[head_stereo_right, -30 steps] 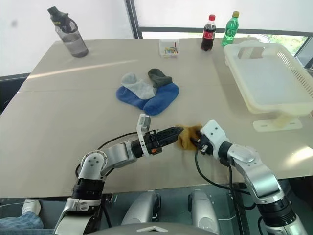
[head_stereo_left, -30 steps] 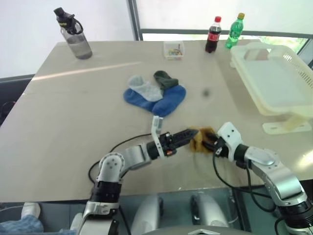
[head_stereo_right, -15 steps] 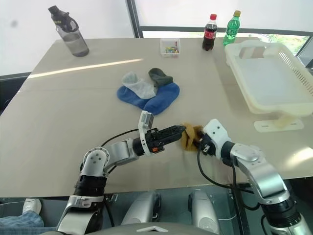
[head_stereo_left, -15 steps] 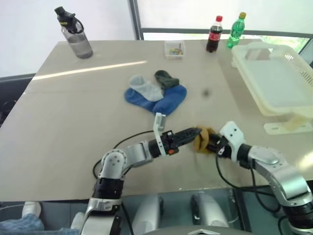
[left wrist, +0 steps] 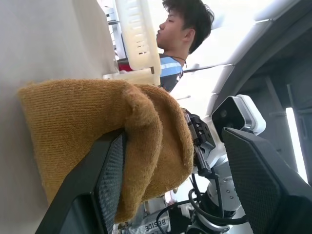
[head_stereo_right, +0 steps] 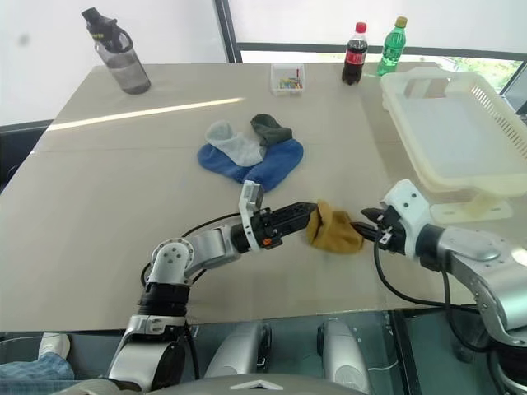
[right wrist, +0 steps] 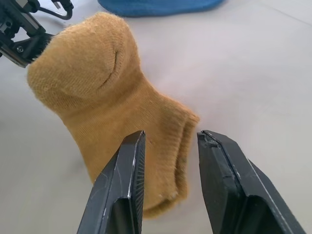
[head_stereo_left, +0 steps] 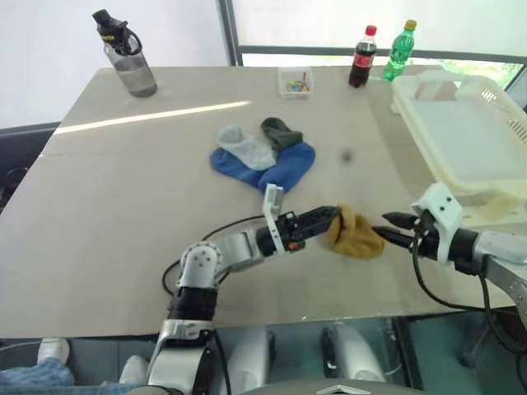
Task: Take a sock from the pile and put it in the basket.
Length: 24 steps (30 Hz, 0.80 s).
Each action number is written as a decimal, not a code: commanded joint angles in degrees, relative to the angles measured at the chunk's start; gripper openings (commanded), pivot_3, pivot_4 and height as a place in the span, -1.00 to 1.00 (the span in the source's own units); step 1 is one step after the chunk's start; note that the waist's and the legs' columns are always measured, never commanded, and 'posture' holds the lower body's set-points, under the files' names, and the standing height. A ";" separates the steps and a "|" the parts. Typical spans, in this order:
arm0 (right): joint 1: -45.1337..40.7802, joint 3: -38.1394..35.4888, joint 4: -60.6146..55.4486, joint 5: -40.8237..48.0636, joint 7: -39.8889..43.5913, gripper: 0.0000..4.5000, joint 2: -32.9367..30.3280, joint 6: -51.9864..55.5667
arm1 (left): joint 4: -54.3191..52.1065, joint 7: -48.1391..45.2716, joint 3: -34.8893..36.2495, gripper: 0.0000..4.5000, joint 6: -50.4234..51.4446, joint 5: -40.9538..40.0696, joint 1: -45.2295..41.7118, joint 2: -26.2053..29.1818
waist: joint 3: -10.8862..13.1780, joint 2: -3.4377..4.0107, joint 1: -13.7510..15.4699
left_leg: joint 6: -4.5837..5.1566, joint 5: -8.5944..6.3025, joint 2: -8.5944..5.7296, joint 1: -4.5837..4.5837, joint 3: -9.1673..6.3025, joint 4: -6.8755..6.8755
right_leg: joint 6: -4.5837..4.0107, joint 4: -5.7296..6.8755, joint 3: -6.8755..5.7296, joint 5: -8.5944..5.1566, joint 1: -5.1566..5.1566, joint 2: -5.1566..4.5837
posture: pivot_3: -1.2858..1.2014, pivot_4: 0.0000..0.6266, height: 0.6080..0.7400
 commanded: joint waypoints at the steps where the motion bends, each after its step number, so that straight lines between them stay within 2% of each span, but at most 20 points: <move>1: 1.08 -0.41 -0.23 -0.83 -0.21 -0.23 -0.86 -1.65 | 1.26 -2.55 -0.46 0.45 1.68 1.44 -1.58 -1.12 | 0.00 -0.01 -0.01 | 0.00 0.00 0.00 0.00 0.00 0.00 | 0.00 0.00 0.00 0.00 0.00 0.00 | 0.03 -0.52 1.00; 6: 1.71 0.56 0.26 -1.99 -1.14 -0.23 -0.55 -2.45 | 3.50 -3.83 -0.52 0.45 3.06 4.31 -2.73 -2.65 | 0.00 -0.01 -0.07 | 0.00 0.00 0.00 -0.01 0.00 0.00 | 0.02 0.00 -0.01 0.00 0.00 0.00 | 0.03 -0.52 1.00; 12: 1.47 -3.35 -0.59 0.69 -2.35 -0.23 0.50 -1.62 | 5.41 -5.25 -0.07 0.45 4.15 7.26 -3.74 -4.28 | 0.01 -0.01 0.02 | 0.00 0.00 0.00 -0.01 0.00 0.00 | 0.03 0.00 -0.01 -0.01 0.00 0.00 | 0.03 -0.52 1.00; 18: -1.79 -7.35 -1.11 5.68 -5.95 -0.23 5.39 -0.30 | 7.87 -6.35 1.34 0.45 4.54 9.44 -4.86 -5.37 | 0.00 -0.01 -0.02 | 0.00 0.00 0.00 -0.01 -0.01 0.00 | 0.18 0.00 -0.01 0.07 0.00 0.00 | 0.03 -0.52 1.00; 22: -2.16 -5.41 -3.39 7.98 -8.25 -0.23 7.56 1.56 | 9.10 -7.34 2.01 0.45 4.79 10.96 -5.57 -5.99 | 0.00 0.00 0.04 | 0.00 0.00 0.00 -0.02 -0.05 0.00 | 0.20 0.00 -0.05 0.11 0.00 0.00 | 0.03 -0.52 1.00; 24: -2.04 -2.92 -4.57 7.89 -9.55 -0.01 8.68 2.01 | 9.97 -7.84 2.41 0.52 4.65 11.63 -6.08 -6.50 | 0.00 0.00 0.05 | 0.00 0.00 0.00 -0.02 -0.05 0.00 | 0.20 0.00 -0.04 0.11 0.00 0.00 | 0.03 -0.52 1.00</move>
